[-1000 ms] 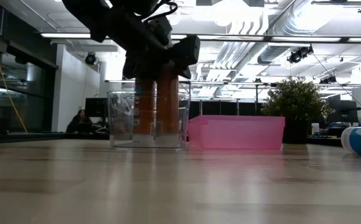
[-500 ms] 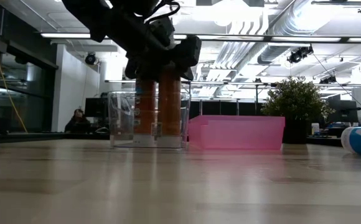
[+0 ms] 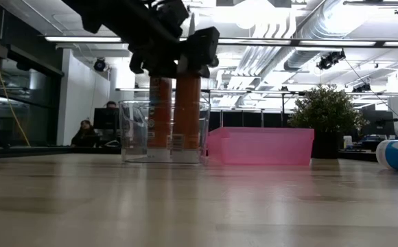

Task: Pick & place silicon tubes, Sealant and Lysol wipes
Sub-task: Put the orange sealant into the transparent bin, then put the bottom blue sealant into the red bin

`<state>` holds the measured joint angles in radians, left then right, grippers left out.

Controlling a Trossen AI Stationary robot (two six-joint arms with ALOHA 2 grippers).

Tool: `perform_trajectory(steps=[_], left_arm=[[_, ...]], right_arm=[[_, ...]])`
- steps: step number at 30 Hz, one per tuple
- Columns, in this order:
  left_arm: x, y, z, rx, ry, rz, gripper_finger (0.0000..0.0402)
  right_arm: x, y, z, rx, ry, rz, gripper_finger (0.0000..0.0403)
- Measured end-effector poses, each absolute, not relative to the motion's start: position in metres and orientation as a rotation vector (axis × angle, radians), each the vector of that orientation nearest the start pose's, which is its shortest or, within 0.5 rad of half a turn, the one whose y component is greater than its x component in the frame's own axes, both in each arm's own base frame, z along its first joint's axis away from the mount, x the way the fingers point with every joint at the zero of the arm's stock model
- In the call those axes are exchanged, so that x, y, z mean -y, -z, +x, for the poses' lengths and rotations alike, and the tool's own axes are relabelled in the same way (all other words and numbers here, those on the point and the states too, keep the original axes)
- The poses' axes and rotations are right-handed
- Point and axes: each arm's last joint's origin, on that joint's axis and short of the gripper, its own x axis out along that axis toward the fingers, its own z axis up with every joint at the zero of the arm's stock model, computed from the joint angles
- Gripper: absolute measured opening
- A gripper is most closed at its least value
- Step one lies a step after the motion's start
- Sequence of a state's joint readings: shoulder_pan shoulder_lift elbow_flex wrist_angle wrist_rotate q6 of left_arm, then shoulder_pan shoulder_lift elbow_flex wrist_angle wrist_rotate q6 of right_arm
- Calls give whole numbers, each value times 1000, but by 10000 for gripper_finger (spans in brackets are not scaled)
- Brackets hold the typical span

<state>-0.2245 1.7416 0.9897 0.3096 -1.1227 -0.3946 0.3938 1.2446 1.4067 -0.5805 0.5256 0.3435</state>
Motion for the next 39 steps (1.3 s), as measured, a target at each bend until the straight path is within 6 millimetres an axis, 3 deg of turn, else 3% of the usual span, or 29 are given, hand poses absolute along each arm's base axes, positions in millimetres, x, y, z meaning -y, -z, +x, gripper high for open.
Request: perform_trajectory(steps=[12, 23, 34, 39], left_arm=[[63, -211, 346, -155, -1050, 20, 259], [68, -252, 324, -133, -1047, 44, 259], [100, -283, 298, -112, -905, 72, 259], [118, -314, 270, -75, -811, 74, 259]], right_arm=[[-83, -415, 239, -341, 211, 163, 348], [-83, -415, 239, -340, 215, 172, 348], [-82, -415, 238, -334, 230, 181, 348], [-82, -414, 238, -340, 232, 185, 348]])
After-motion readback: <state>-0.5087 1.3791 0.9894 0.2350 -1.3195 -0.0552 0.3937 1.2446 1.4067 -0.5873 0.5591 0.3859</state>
